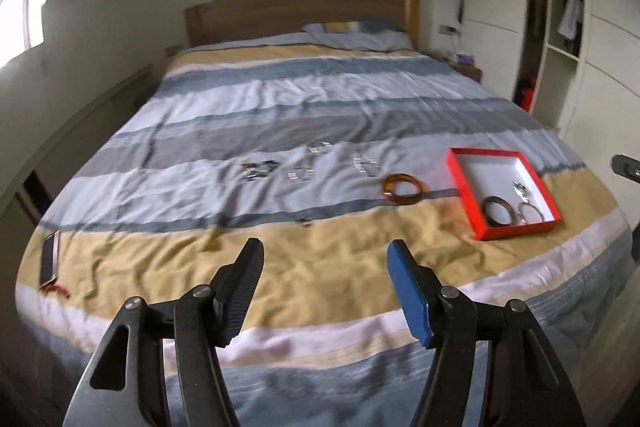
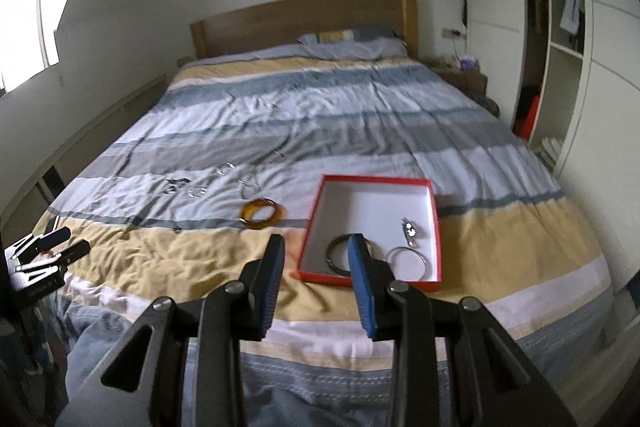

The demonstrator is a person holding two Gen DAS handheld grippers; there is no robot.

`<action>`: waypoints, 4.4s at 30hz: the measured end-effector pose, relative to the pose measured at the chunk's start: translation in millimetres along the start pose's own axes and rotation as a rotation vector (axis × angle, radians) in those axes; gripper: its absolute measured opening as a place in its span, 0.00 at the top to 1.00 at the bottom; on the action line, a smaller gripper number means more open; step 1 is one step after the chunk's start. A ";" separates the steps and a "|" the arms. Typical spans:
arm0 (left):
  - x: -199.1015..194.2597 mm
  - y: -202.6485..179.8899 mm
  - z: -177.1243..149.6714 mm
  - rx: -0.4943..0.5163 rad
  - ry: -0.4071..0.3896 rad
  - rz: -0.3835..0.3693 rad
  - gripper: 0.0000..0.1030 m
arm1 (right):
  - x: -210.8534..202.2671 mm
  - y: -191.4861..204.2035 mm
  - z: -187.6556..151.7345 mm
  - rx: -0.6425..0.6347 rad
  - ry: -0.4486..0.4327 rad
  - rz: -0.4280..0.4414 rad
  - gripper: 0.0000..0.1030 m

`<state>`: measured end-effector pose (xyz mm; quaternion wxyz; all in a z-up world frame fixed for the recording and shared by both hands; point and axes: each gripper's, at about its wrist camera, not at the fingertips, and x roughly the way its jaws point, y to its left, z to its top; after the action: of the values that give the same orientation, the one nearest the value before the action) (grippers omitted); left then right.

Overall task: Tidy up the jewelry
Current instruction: 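Open both tools and withdraw them from the red box, then move the left tool to the small silver ring while the right tool approaches the amber bangle, then grasp the small silver ring with the left tool while the right tool grasps the amber bangle, then carry the silver ring and amber bangle with both tools over the red box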

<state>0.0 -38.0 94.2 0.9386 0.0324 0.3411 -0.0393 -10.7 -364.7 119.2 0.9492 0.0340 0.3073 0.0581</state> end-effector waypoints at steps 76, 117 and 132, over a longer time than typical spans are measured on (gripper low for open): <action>302.4 30.8 -2.7 -0.027 0.265 -0.148 0.74 | 389.7 93.9 -19.0 -0.007 0.383 0.335 0.70; 111.3 -6.3 -4.6 0.016 0.129 -0.155 0.81 | 153.2 76.6 -36.1 0.114 0.183 0.407 0.92; 99.3 -122.3 10.5 0.190 0.139 -0.281 0.81 | 118.8 -35.9 -40.7 0.234 0.107 0.275 0.92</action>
<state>70.8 -165.8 34.2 0.8908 0.0754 0.4011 -0.1998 64.2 -383.5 13.9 0.9042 0.1825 0.3547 0.1530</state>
